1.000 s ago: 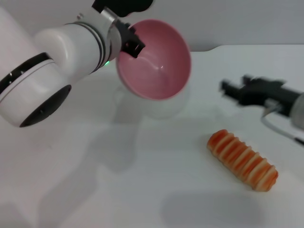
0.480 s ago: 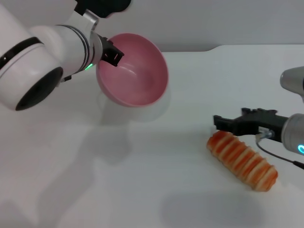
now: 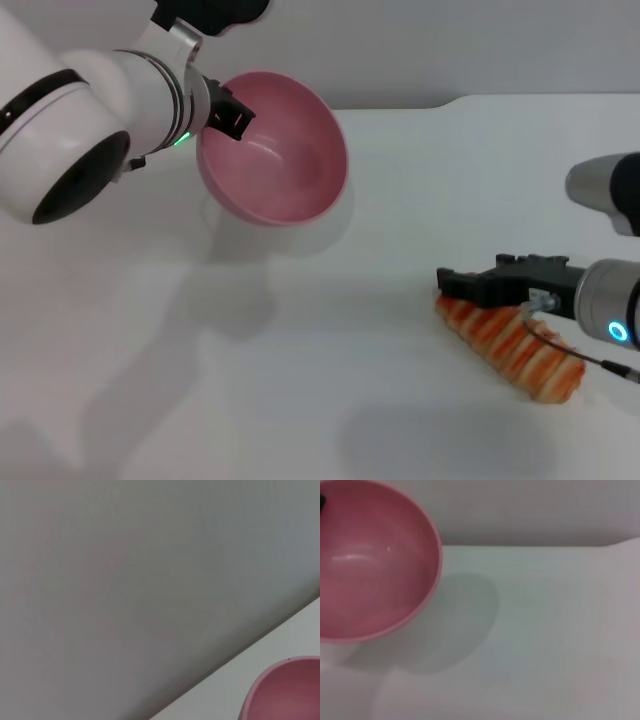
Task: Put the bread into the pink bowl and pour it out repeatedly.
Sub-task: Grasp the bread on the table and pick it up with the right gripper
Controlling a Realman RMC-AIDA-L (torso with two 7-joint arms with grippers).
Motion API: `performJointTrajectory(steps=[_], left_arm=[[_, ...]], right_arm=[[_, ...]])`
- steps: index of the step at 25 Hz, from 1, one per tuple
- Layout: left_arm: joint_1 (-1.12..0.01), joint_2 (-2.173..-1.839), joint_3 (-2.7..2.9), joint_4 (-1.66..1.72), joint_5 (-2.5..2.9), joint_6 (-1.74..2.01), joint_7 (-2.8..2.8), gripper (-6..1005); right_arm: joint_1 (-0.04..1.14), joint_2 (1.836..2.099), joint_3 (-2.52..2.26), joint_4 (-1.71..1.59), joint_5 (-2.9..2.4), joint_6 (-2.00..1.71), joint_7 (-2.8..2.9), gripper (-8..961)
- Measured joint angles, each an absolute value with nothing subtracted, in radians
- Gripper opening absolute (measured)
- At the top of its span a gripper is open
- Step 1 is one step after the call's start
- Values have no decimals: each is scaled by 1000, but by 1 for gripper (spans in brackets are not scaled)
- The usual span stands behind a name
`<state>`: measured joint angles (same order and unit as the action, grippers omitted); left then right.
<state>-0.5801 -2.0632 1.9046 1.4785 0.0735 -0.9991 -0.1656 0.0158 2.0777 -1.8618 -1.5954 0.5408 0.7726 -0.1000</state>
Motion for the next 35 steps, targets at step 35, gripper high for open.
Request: performJointTrajectory(steps=[35], left_arm=[[-585,-2063,1902,1481,74,-1001,-156,48]], right_arm=[[169,2072,-1894,-1421,546,758,-8,786]])
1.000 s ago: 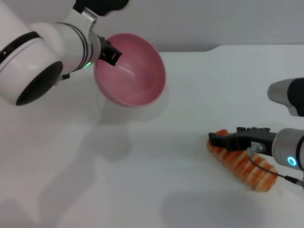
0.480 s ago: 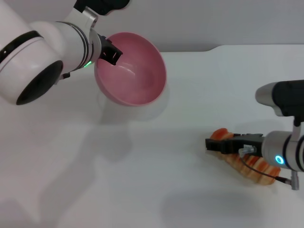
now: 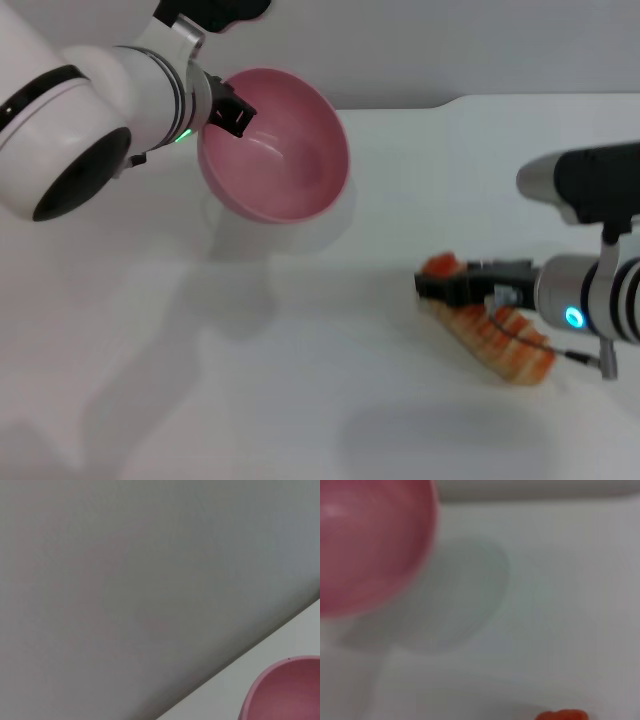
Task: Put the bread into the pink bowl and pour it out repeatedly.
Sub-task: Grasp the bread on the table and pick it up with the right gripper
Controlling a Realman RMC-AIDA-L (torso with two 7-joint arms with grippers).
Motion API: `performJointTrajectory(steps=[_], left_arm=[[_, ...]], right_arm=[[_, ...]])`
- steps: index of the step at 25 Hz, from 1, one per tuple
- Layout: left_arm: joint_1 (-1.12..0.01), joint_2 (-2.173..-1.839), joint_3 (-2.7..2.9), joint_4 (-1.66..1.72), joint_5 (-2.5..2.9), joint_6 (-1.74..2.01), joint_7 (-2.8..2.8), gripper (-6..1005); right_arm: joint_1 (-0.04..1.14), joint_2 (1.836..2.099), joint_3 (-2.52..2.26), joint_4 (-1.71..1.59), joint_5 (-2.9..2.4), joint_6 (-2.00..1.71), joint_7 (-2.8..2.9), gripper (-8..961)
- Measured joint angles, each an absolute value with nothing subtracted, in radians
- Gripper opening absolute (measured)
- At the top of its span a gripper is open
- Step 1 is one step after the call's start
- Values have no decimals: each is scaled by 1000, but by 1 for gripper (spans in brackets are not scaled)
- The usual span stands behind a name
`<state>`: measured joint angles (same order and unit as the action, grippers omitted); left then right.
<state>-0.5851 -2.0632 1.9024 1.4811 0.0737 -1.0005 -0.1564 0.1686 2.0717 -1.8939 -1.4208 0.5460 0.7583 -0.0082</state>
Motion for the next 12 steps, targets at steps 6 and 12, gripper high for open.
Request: performJointTrajectory(steps=[6,12], left_arm=[[-579,-2063,1881,1460,73,-989,-156,48],[-569,-2063,1878,1448,70,-987,-156,48]], right_arm=[[148,2072,-1875,-1622,480,811,-13,675],[133,2074,-1849,-1809,434,860,-14,642]])
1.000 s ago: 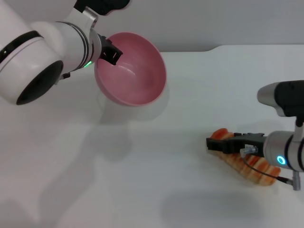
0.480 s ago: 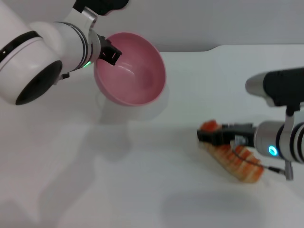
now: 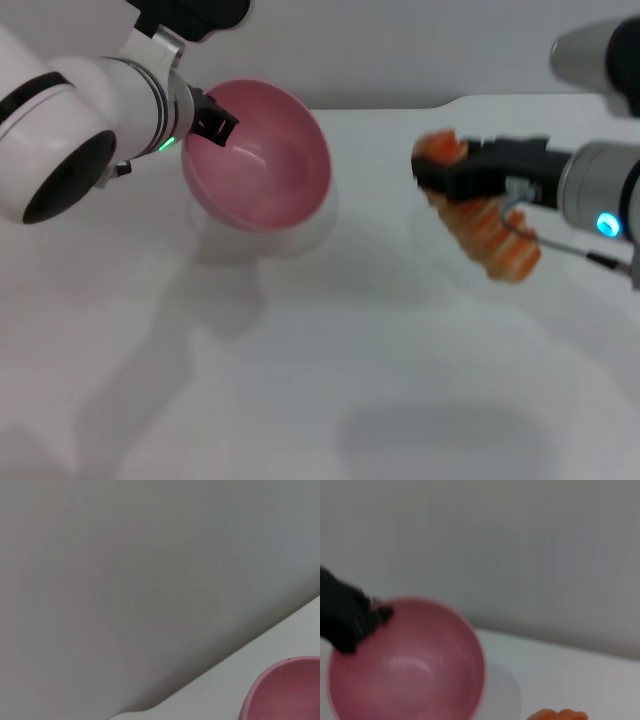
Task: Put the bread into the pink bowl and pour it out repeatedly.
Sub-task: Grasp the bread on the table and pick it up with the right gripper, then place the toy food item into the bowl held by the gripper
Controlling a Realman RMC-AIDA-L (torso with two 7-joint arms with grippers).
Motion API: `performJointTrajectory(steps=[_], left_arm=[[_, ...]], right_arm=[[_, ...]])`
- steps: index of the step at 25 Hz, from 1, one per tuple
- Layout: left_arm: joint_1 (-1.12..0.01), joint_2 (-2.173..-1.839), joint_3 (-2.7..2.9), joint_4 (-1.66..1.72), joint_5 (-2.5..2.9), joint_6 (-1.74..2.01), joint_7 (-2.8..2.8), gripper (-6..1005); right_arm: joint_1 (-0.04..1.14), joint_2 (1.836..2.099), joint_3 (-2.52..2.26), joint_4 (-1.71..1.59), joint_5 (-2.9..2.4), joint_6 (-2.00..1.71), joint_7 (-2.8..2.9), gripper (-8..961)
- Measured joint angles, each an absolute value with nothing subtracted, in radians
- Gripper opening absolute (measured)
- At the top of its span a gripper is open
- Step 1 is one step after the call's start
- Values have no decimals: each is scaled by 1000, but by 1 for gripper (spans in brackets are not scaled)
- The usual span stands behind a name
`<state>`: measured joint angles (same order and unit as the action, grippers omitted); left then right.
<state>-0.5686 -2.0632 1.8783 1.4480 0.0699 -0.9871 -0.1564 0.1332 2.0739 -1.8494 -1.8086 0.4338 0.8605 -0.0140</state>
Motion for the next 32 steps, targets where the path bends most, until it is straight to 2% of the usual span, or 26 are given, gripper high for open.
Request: performJointTrajectory(steps=[3,5,11,32], left_arm=[[-569,-2063,1881,1434,51,-982,-156,48],[-572,-2063,1887,1426,32,-977,-156,48],[-576,-2067,1940,1415,-35,-950,-155,48],[-590,-2068,1971,1425,-154,-888,-117,49]], right_arm=[[131,2075,-1842,-1892,403,867,-15,626],[143,2074,-1842,-1955,368,867,-15,577],[172,2072,-1836,-1983,345,848,-15,521],[232,2075,-1958,-1773,335,589,-24,391]])
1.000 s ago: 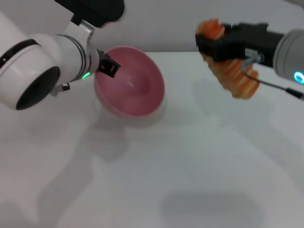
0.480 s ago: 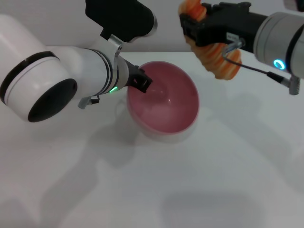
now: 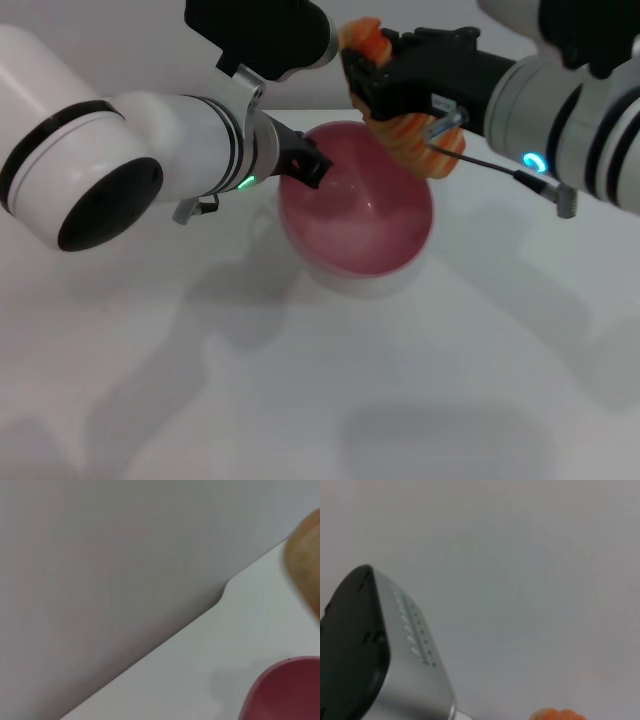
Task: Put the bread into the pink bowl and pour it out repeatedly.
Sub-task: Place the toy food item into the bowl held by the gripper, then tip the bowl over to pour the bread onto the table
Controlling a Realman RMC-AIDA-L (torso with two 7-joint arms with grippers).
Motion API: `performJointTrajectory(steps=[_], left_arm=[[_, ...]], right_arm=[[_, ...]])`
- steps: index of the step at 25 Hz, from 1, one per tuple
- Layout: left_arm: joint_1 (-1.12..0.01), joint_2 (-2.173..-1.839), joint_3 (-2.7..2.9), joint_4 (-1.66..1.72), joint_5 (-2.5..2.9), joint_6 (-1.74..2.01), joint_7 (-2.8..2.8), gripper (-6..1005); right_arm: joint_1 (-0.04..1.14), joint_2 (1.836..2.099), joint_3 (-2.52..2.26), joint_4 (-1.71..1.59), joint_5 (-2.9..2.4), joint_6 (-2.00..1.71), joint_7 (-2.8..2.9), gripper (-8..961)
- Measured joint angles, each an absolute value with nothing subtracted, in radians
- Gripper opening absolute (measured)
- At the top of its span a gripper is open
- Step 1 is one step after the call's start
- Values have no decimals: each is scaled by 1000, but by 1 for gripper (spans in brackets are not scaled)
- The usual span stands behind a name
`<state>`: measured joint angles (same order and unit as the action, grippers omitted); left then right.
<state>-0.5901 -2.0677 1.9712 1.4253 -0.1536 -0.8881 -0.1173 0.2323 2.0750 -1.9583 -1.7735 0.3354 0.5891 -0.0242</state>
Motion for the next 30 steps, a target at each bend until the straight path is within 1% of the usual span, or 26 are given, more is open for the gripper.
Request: performJointTrajectory(steps=[3,9,14,20,24,30], left_arm=[[-591,-2068,1971,1428,-170,-886,-111,49],[-590,-2066,1969,1431,-211,-871,-77,49],[-591,-2066,1959,1423,-213,-864,-76,49],[-592,-2064,1933,1394,-207,-852,-76,48],[-589,-2063,1931,1390,-210,-850,-76,49],[-581,-2064,1954,1386,-196,-846,-50,49]], right_arm=[[249,2073,-1970,-1722,336,553,-25,349],[262,2076,-1974,-1674,338,531,-22,318],[239,2076,-1984,-1714,341,534,-22,560],[204,2076,-1989,-1786,342,543,-24,659],[172,2077,-1968,-1815,311,544,-25,659],[62,2086,-1831,-1922,129,597,20,659]])
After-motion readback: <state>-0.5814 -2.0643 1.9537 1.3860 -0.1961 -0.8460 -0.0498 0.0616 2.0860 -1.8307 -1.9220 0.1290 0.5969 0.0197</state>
